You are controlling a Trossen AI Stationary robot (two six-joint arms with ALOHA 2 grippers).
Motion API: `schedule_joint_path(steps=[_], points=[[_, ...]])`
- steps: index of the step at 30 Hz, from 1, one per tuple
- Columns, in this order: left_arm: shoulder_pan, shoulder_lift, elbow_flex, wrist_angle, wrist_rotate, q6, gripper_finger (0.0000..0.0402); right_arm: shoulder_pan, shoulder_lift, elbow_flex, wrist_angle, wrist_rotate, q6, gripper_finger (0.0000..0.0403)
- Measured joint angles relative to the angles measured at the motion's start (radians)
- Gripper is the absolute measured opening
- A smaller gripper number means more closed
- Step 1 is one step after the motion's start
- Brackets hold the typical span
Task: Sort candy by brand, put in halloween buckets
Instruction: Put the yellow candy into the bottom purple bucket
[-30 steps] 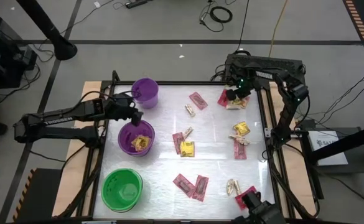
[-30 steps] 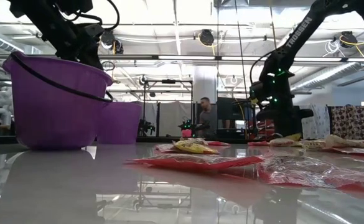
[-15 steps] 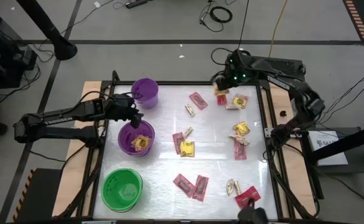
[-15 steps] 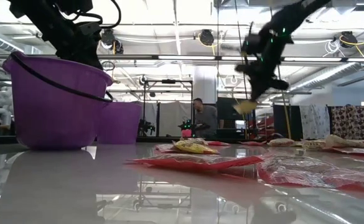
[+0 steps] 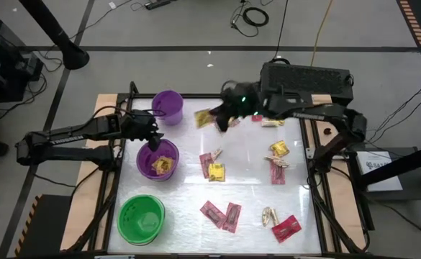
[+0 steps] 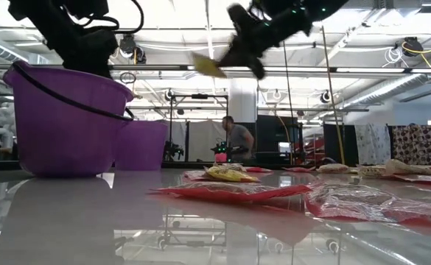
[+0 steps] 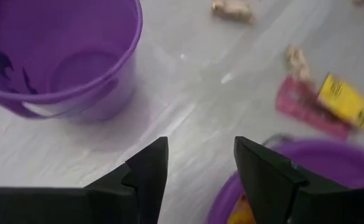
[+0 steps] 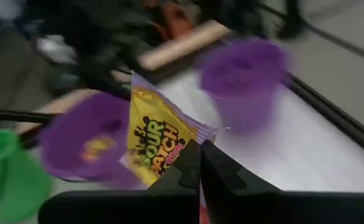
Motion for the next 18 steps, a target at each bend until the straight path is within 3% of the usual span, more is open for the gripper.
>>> schedule_joint_path(steps=[11,18], points=[[0.002,-0.102,0.0,-0.165,-0.047,0.053,0.0191,0.183,0.284,0.005,0.709,-0.006,-0.004,0.0],[0.002,-0.173,0.0,-0.147,-0.082,0.029,0.0191,0.214,0.473,0.196,0.706,-0.107,-0.004,0.0]])
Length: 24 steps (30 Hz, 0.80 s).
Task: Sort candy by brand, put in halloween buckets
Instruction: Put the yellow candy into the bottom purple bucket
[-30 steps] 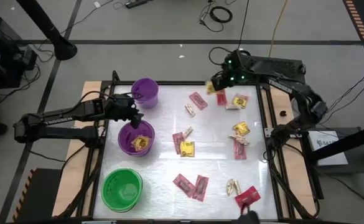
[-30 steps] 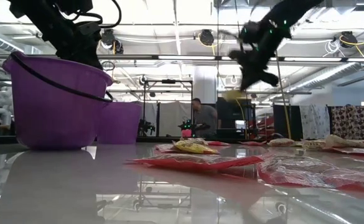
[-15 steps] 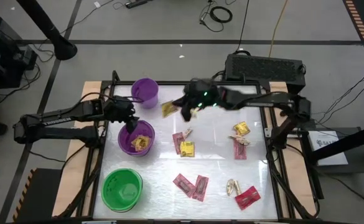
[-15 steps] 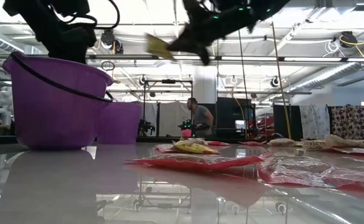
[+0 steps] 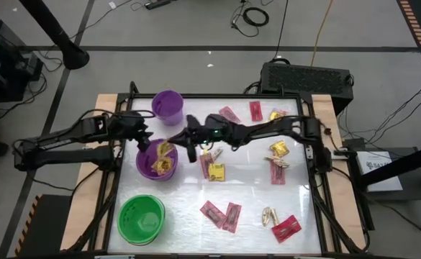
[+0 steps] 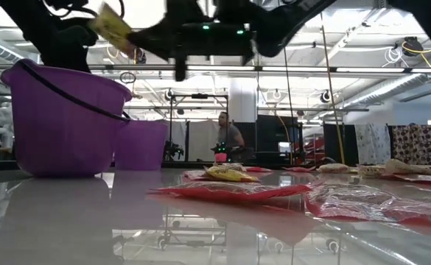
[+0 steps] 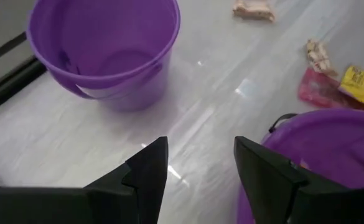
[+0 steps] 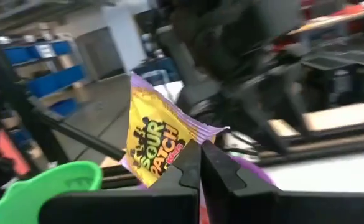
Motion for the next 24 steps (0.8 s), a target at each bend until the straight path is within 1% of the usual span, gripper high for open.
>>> schedule_joint_path(steps=[4,6,10,13,16,21,24], points=[[0.0,-0.031,0.0,-0.012,-0.014,-0.002,0.0191,-0.001,0.114,0.145,-0.016,-0.103,0.04,0.0],[0.0,-0.046,0.0,-0.021,-0.02,-0.021,0.0191,-0.008,0.155,0.21,-0.057,-0.153,0.075,0.0],[0.0,-0.073,0.0,-0.036,-0.021,-0.028,0.0191,-0.012,0.211,0.308,-0.156,-0.203,0.176,0.0],[0.0,-0.095,0.0,-0.036,0.005,-0.027,0.0191,-0.01,0.232,0.325,-0.207,-0.212,0.206,0.0002],[0.0,-0.117,0.0,-0.035,0.032,-0.027,0.0191,-0.009,0.234,0.326,-0.236,-0.213,0.208,0.0011],[0.0,-0.151,0.027,-0.026,0.052,-0.027,0.0191,-0.014,0.233,0.327,-0.241,-0.211,0.196,0.0042],[0.0,-0.162,0.055,0.023,0.055,-0.027,0.0191,-0.021,0.232,0.327,-0.246,-0.211,0.189,0.0065]])
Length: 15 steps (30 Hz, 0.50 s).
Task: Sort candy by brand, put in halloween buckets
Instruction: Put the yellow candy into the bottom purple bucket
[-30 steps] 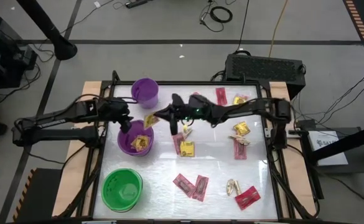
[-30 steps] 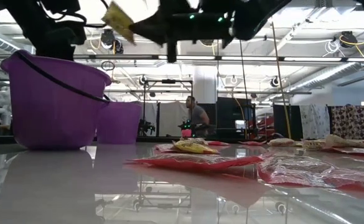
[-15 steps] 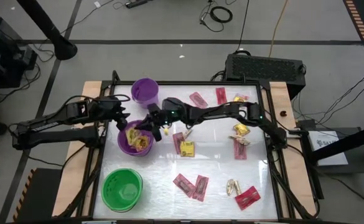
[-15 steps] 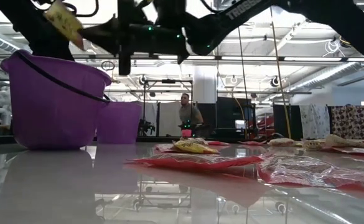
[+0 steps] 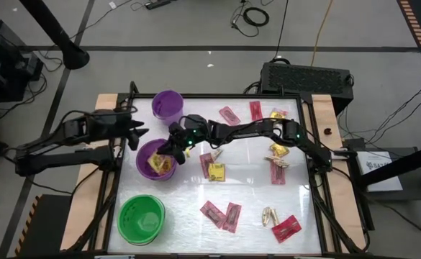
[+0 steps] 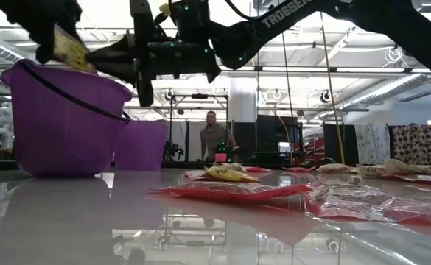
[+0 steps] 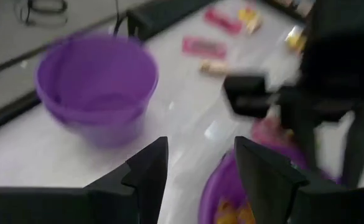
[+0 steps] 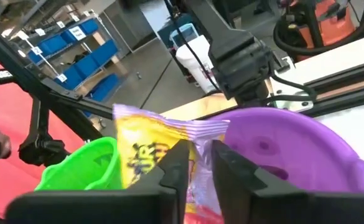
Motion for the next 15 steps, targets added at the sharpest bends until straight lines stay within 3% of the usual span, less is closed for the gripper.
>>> schedule_joint_path(steps=[5,8,15], points=[[0.0,-0.001,0.017,0.111,0.013,0.021,0.0191,-0.02,-0.001,0.0,-0.049,-0.003,0.002,0.0103],[0.0,0.0,0.017,0.135,0.03,0.033,0.0191,-0.039,-0.008,0.0,-0.08,-0.074,0.02,0.012],[0.0,0.0,0.017,0.127,0.031,0.008,0.0191,-0.093,-0.105,0.0,-0.281,-0.13,-0.029,0.013]])
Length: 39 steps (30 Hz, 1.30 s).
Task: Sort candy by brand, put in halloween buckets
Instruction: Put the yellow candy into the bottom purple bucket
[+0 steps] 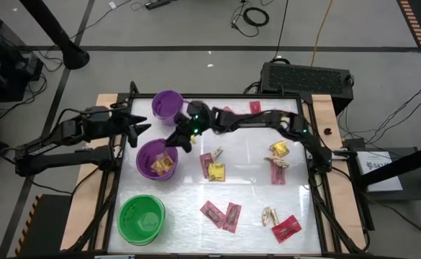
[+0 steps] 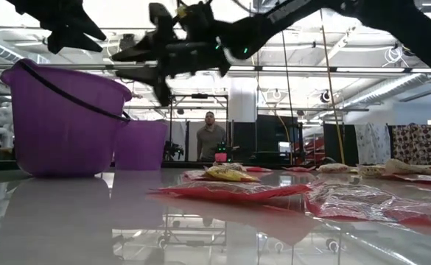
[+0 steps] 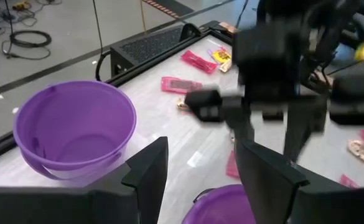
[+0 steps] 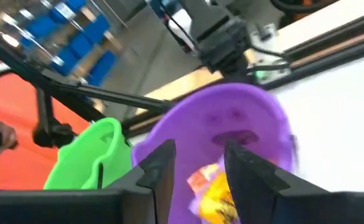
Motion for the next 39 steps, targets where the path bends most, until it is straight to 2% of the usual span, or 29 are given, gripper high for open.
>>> schedule_joint_path(steps=[6,8,10,14,16,19,21,25,29,39], points=[[0.0,0.015,-0.001,0.013,0.0,-0.03,0.0191,-0.081,-0.161,0.0,-0.431,0.009,-0.23,0.013],[0.0,0.023,-0.01,0.038,0.0,-0.035,0.0191,-0.124,-0.213,0.0,-0.604,0.058,-0.296,0.013],[0.0,0.03,-0.022,0.064,0.002,-0.035,0.0191,-0.17,-0.256,0.0,-0.762,0.155,-0.345,0.013],[0.0,0.061,-0.029,0.093,0.005,-0.036,0.0191,-0.26,-0.301,0.0,-1.076,0.429,-0.364,0.013],[0.0,0.08,-0.029,0.096,0.009,-0.036,0.0191,-0.309,-0.303,0.0,-1.239,0.54,-0.313,0.013],[0.0,0.103,-0.029,0.107,0.028,-0.035,0.0191,-0.39,-0.305,-0.03,-1.417,0.631,-0.207,0.013],[0.0,0.118,-0.029,0.109,0.041,-0.036,0.0191,-0.441,-0.308,-0.086,-1.455,0.638,-0.167,0.013],[-0.002,0.144,-0.03,0.107,0.05,-0.044,0.0191,-0.52,-0.317,-0.215,-1.424,0.637,-0.161,0.013],[-0.002,0.159,-0.031,0.107,0.052,-0.06,0.0191,-0.612,-0.314,-0.337,-1.301,0.631,-0.142,0.013],[-0.002,0.188,-0.031,0.106,0.072,-0.067,0.0191,-0.717,-0.315,-0.468,-1.21,0.637,-0.113,0.013]])
